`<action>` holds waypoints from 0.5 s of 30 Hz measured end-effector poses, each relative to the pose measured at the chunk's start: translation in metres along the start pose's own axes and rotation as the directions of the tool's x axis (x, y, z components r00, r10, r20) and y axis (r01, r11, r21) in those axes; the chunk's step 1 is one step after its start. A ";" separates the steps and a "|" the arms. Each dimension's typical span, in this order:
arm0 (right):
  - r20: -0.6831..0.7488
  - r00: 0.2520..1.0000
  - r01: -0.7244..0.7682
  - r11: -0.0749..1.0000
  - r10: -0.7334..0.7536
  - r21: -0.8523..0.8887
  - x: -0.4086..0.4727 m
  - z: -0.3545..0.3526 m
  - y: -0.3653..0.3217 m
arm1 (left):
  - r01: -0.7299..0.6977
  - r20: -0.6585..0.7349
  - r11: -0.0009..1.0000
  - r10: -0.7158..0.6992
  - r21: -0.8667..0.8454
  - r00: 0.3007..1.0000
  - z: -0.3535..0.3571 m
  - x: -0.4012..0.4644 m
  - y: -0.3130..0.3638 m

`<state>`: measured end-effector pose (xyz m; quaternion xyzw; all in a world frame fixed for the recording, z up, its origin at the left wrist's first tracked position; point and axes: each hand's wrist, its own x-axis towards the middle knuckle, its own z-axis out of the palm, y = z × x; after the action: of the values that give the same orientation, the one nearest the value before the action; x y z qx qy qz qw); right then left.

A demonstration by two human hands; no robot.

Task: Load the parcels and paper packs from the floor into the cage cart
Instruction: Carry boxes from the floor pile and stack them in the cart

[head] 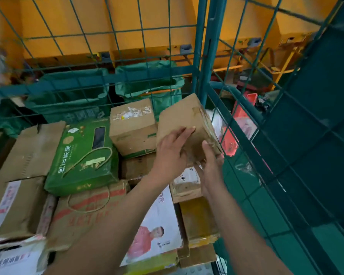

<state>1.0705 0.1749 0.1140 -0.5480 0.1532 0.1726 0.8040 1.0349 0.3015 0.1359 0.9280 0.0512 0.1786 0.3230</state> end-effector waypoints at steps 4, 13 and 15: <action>0.082 0.996 -0.030 0.998 0.025 0.057 0.030 0.020 -0.015 | -0.007 -0.037 0.995 0.011 0.096 0.999 -0.006 0.026 0.009; 0.194 0.910 -0.336 0.926 0.366 -0.172 0.081 0.045 -0.028 | 0.081 0.286 0.944 -0.178 0.320 0.942 0.014 0.080 -0.029; 0.203 0.899 -0.367 0.920 0.388 -0.138 0.087 0.045 -0.026 | 0.086 0.314 0.946 -0.189 0.313 0.930 0.027 0.071 -0.038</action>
<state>1.1621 0.2172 0.1139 -0.5225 0.1554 0.3937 0.7402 1.1114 0.3308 0.1138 0.9764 0.0862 -0.0173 0.1973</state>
